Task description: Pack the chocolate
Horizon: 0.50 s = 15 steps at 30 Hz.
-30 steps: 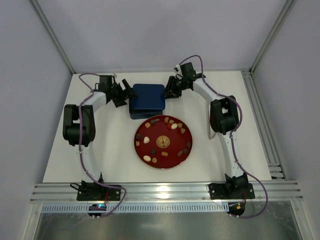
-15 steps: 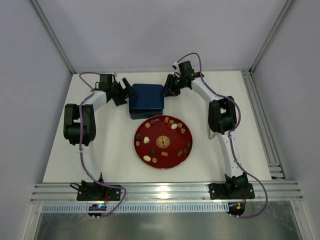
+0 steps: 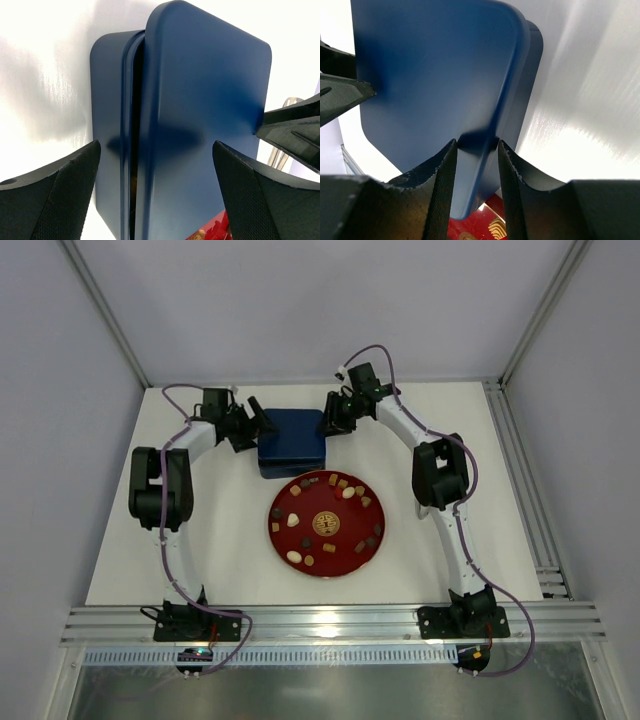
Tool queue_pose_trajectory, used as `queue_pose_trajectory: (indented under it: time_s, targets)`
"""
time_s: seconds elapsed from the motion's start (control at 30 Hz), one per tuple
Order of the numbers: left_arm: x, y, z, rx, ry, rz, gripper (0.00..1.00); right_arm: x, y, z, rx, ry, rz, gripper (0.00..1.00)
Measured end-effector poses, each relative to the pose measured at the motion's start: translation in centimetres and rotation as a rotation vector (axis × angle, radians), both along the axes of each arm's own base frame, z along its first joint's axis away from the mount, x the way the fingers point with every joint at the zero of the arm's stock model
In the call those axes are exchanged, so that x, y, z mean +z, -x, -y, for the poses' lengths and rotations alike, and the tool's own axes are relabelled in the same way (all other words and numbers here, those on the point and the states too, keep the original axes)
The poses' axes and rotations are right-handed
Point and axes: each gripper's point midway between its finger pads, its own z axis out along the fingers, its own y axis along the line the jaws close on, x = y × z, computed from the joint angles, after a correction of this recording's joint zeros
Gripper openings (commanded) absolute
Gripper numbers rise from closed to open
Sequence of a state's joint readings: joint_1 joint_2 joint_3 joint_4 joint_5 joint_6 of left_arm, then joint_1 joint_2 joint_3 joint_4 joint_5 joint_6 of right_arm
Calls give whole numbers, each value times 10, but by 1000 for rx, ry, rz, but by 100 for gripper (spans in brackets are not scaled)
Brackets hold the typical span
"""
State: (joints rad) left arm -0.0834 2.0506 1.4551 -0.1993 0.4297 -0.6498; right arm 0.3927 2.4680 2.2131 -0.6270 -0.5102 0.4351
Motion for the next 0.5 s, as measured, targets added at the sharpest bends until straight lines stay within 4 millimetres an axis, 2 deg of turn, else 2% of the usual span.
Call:
queue_pose_trajectory:
  time_s: [0.5]
  targets:
    - [-7, 10, 1, 3, -17, -20, 86, -2, 1, -2, 24, 46, 40, 40]
